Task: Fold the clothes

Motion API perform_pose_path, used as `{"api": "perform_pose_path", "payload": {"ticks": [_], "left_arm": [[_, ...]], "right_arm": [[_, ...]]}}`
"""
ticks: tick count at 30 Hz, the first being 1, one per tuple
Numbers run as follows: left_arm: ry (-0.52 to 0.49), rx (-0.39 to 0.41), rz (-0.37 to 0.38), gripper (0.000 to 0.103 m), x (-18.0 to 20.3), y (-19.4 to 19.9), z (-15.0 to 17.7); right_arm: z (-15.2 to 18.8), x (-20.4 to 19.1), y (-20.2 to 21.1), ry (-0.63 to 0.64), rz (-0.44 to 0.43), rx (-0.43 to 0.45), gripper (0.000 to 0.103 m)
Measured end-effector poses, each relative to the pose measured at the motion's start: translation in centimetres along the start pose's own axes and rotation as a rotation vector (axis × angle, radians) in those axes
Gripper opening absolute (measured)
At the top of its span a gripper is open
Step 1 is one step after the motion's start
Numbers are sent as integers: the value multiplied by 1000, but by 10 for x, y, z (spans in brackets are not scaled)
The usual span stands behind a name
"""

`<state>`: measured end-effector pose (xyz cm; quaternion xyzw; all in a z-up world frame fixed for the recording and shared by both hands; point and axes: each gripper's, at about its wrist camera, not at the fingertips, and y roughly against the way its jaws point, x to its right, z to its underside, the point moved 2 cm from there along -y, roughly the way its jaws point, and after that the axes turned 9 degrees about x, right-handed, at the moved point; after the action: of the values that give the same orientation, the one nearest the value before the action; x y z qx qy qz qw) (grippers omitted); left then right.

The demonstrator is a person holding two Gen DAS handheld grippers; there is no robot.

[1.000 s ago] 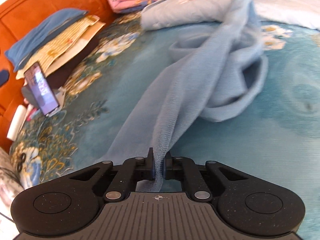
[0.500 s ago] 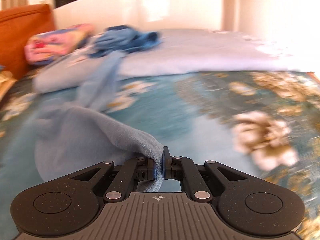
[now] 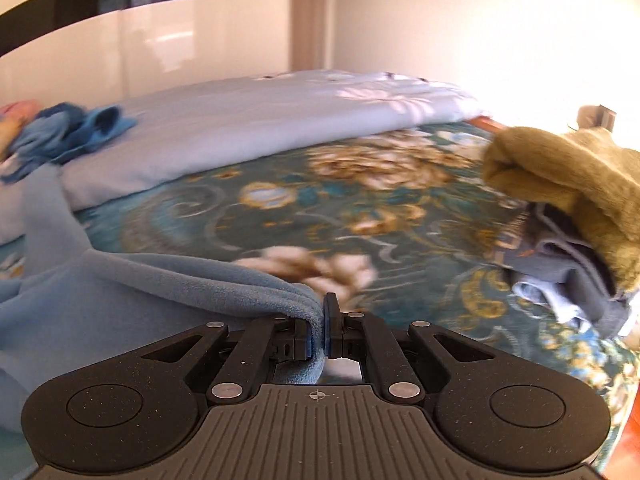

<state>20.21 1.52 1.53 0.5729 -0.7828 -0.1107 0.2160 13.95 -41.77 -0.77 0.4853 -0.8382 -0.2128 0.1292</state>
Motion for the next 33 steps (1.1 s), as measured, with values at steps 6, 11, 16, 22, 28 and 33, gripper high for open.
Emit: {"api": "perform_pose_path", "payload": {"ticks": [6,11,16,22,28,33], "left_arm": [[4,-27,177,72,42,-6,14],[21,-57,317,75,77,-2,30],[1,-123,385,76,110,-18,47],[5,-104,334,46,126,-38,56],[51,-8,243,17,126,-30,30],[45,174,249,17,116,28,-18]], "right_arm": [[-2,58,-20,-56,136,22,4],[6,93,-23,-121,208,9,4],[9,91,-17,-76,190,16,4],[3,88,-8,-81,170,23,4],[-12,82,18,-64,141,68,4],[-28,75,53,-52,100,136,4]]}}
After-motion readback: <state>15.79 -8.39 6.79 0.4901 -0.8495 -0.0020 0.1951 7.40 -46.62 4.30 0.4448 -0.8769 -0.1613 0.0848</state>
